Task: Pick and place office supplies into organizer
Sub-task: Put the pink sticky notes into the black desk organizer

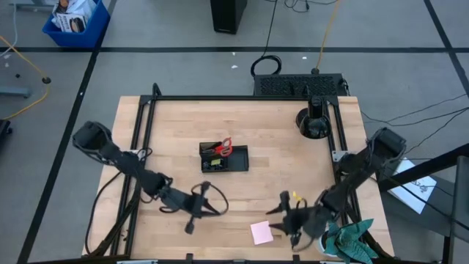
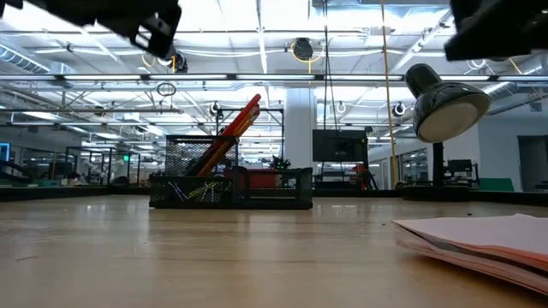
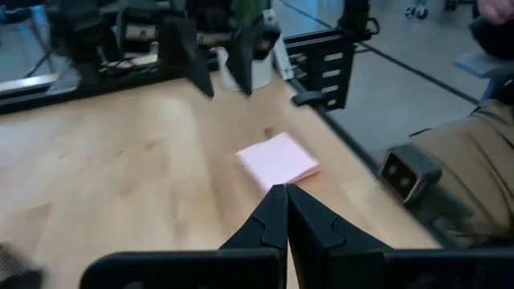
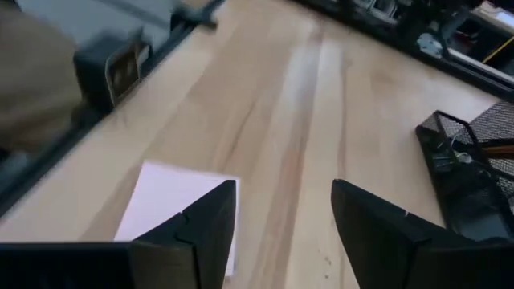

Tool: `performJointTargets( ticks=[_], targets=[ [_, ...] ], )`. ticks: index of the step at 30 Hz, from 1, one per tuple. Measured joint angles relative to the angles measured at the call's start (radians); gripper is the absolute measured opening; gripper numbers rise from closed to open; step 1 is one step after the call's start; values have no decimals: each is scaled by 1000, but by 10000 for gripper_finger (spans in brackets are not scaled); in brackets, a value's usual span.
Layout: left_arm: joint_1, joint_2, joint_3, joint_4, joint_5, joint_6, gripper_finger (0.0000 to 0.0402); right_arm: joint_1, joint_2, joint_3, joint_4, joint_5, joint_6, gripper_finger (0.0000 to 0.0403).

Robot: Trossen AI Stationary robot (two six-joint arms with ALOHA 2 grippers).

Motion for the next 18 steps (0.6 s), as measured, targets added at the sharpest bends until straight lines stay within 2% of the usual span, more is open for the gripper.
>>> performJointTargets(
  ticks=[9,14,18],
  targets=[
    [-32,125,119,1,32,-82,5,97,206,231,-223,94,10,211],
    [-16,189,148,0,70,-159,4,119,258,337,-317,105,11,218],
    [-2,221,157,-1,74,-194,4,121,266,372,-380,107,23,220]
  ],
)
